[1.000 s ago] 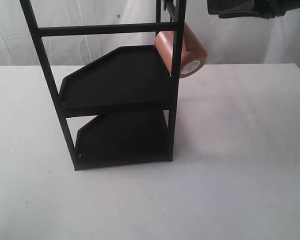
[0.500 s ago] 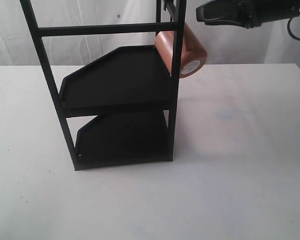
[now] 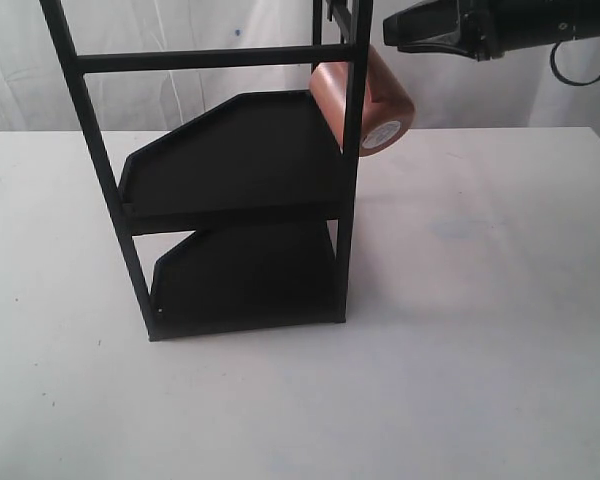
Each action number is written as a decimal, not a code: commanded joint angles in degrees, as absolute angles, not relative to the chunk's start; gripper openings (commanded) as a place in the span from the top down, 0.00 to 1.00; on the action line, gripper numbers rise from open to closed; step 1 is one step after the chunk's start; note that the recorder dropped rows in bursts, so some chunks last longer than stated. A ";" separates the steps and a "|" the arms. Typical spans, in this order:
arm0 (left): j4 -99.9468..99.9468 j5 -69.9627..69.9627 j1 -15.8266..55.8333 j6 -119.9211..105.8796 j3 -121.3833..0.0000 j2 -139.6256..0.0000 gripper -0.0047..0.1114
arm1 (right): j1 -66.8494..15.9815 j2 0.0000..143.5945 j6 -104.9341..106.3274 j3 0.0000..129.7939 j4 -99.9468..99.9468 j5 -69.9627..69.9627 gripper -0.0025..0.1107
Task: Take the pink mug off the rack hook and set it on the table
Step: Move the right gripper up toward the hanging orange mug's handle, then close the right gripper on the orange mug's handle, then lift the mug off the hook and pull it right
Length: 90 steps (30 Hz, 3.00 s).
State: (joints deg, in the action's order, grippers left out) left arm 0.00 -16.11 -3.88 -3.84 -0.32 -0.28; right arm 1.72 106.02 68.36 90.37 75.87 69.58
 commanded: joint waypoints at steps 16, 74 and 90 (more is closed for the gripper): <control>0.00 -16.00 -3.88 -3.83 0.00 0.00 0.96 | -3.96 108.84 69.17 90.90 74.60 69.96 0.62; 0.00 -16.00 -3.88 -3.83 0.00 0.00 0.96 | -3.96 90.57 58.25 90.57 51.38 69.96 0.98; 0.00 -16.00 -3.88 -3.83 0.00 0.00 0.96 | -3.96 65.78 51.52 60.69 47.70 65.72 0.98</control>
